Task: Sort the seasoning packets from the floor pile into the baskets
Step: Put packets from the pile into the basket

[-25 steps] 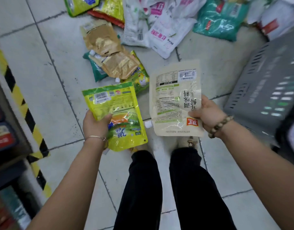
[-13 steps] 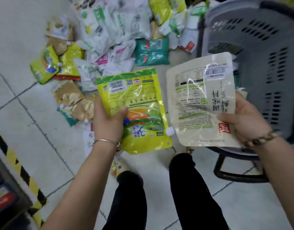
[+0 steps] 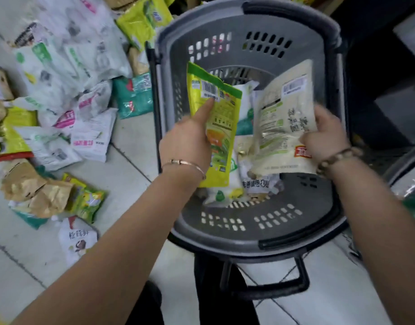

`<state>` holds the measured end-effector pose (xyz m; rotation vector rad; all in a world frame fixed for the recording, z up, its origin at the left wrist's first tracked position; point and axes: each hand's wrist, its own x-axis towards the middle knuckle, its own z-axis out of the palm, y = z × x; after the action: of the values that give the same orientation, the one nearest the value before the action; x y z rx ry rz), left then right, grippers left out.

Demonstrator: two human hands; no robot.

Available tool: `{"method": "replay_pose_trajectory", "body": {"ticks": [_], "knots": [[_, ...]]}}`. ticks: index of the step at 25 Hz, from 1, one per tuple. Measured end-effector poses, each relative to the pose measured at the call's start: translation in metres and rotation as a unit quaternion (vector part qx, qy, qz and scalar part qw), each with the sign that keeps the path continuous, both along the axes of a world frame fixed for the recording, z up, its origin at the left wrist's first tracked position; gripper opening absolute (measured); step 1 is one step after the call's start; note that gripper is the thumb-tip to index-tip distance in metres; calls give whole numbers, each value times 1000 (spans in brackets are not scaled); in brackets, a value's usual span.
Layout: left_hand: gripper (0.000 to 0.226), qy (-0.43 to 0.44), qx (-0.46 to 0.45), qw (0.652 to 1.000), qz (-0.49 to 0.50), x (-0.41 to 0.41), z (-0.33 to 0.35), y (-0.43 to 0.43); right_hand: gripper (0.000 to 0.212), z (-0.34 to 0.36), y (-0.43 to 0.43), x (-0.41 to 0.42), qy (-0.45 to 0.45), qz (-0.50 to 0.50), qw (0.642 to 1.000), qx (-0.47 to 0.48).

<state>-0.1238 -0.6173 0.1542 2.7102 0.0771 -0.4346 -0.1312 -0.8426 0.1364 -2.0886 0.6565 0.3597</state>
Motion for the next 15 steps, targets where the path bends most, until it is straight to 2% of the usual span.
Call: {"method": "replay_pose_trajectory", "body": {"ticks": [4, 6, 8, 11, 13, 15], "knots": [[73, 56, 60, 997, 9, 63, -67, -38, 60, -71, -4, 46, 6, 1, 999, 31], [77, 95, 36, 994, 44, 82, -105, -45, 56, -108, -5, 58, 26, -19, 999, 29], [75, 152, -2, 985, 79, 87, -139, -43, 59, -139, -7, 54, 90, -11, 995, -39], [72, 195, 36, 976, 91, 75, -166, -31, 69, -163, -13, 31, 175, 67, 969, -163], [80, 154, 81, 984, 50, 56, -172, -30, 70, -164, -15, 19, 136, 144, 958, -207], [86, 136, 119, 983, -42, 33, -176, -37, 70, -166, -11, 12, 108, 220, 949, -199]]}}
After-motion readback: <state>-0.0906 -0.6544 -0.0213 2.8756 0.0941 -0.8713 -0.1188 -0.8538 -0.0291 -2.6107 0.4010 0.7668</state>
